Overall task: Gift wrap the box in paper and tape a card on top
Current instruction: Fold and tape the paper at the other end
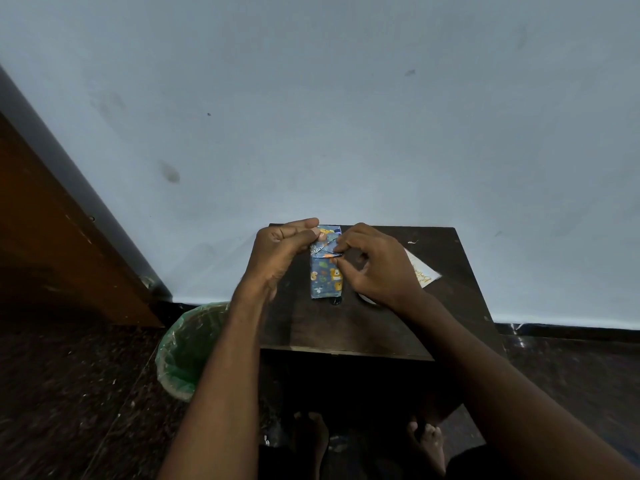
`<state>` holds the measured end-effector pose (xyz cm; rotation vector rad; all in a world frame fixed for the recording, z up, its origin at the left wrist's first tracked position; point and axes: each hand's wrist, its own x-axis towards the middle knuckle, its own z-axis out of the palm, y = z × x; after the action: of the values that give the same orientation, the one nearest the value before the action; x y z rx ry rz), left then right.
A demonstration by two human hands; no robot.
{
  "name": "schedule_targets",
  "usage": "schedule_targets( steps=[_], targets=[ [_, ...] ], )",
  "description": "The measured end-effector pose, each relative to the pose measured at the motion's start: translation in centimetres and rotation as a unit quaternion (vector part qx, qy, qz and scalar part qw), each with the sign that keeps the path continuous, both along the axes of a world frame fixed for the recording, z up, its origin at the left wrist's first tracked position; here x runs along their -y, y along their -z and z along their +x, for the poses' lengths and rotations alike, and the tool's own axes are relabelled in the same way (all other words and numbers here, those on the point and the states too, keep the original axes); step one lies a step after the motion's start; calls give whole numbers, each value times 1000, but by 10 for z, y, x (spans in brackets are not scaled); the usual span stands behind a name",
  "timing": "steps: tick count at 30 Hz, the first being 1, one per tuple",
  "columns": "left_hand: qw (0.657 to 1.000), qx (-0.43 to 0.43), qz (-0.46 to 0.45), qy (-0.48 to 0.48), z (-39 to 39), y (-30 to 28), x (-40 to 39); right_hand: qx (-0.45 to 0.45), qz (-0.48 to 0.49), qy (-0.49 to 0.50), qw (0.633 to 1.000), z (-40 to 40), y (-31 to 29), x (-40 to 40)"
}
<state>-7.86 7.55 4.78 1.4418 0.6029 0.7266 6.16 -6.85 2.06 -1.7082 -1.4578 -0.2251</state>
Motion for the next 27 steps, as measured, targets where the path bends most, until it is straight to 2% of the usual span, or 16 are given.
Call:
schedule_targets(
  steps=[4,8,17,27],
  targets=[
    [1000,-14,6,25,-2,-3,-5,20,2,9,1000,-1,-1,1],
    [995,-56,69,36,-4,-4,-6,22,8,21,999,-4,-1,1],
    [992,-72,99,34,-6,2,-9,27,-1,24,999,-5,1,1],
    [998,-38,19,40,-7,0,-7,30,-3,30,999,-7,0,2]
  ],
)
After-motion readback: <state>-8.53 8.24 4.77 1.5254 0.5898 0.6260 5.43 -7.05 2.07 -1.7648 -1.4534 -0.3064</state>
